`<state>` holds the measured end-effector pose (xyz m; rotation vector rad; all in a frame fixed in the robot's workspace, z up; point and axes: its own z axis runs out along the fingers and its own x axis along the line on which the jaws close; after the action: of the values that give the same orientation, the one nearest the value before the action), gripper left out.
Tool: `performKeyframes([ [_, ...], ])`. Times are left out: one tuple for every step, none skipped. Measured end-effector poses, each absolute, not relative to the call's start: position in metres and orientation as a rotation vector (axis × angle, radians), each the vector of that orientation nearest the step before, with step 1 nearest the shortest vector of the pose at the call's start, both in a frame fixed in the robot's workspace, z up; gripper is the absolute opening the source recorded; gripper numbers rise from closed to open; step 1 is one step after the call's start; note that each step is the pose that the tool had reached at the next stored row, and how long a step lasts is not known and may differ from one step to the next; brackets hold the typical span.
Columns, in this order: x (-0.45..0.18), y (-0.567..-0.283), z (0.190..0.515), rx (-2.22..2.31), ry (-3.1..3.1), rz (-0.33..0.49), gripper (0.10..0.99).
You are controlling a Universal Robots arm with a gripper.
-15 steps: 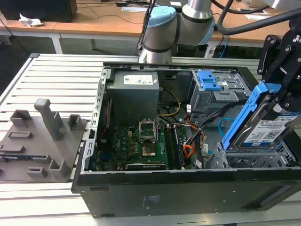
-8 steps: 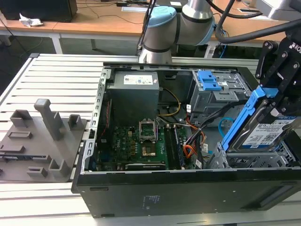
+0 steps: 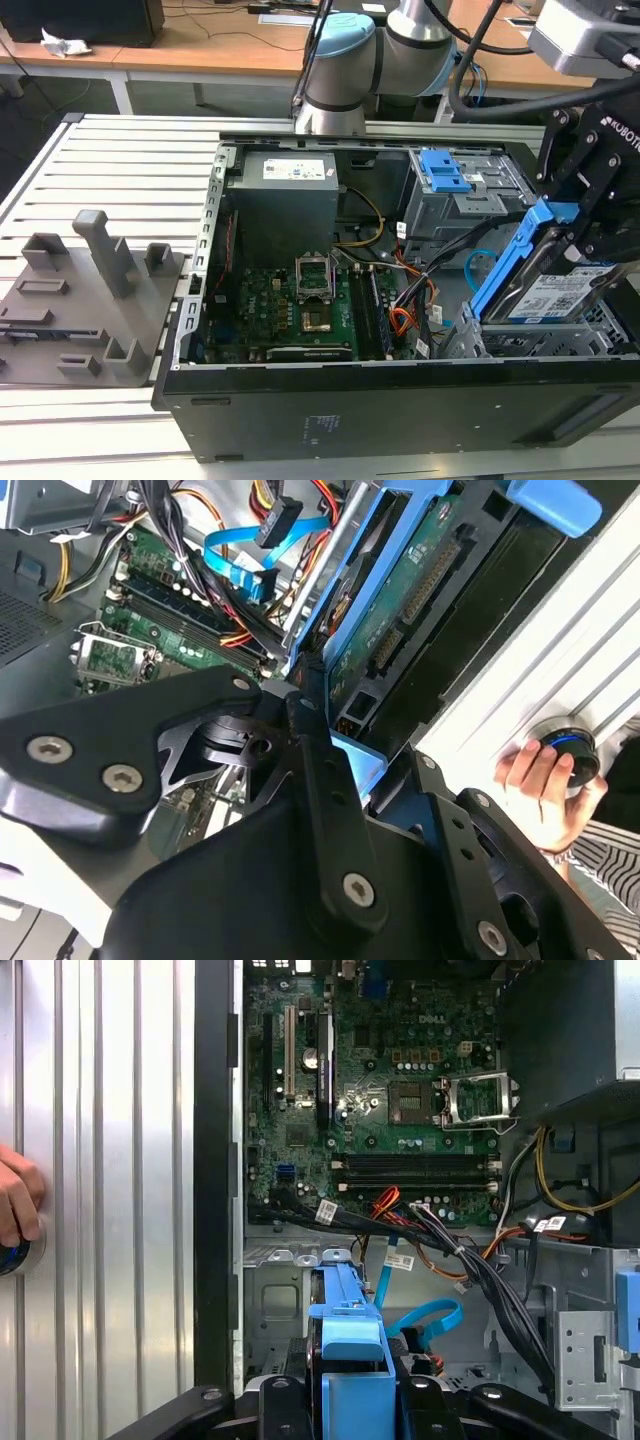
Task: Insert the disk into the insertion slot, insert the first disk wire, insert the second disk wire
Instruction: 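Insert the disk into the insertion slot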
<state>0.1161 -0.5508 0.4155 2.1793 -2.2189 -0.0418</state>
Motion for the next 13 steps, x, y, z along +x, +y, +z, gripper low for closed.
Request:
performKeyframes([
  [0.1161,-0.5508,0.4142,2.179,-2.219,-0.042,0.365],
  [0.1161,-0.5508,0.4128,2.179,-2.219,-0.042,0.365],
  [0.1161,-0.5508,0.4110,2.179,-2.219,-0.042,0.365],
  [0.1161,-0.5508,0.4088,2.179,-2.219,-0.042,0.365],
  [0.1161,-0.5508,0.4064,2.179,-2.219,-0.042,0.365],
  [0.1161,-0.5508,0.4058,2.179,-2.219,-0.042,0.365],
  [0.1161,-0.5508,0.4054,2.179,-2.219,-0.042,0.365],
  [0.1161,-0.5508,0.4052,2.179,-2.219,-0.042,0.365],
  [0.1161,-0.5508,0.4052,2.179,-2.219,-0.042,0.365],
  [0.1161,-0.5508,0.4052,2.179,-2.219,-0.042,0.365],
  [0.1161,-0.5508,0.4052,2.179,-2.219,-0.042,0.365],
  [0.1161,-0.5508,0.4051,2.179,-2.219,-0.042,0.365],
  [0.1161,-0.5508,0.4051,2.179,-2.219,-0.042,0.365],
])
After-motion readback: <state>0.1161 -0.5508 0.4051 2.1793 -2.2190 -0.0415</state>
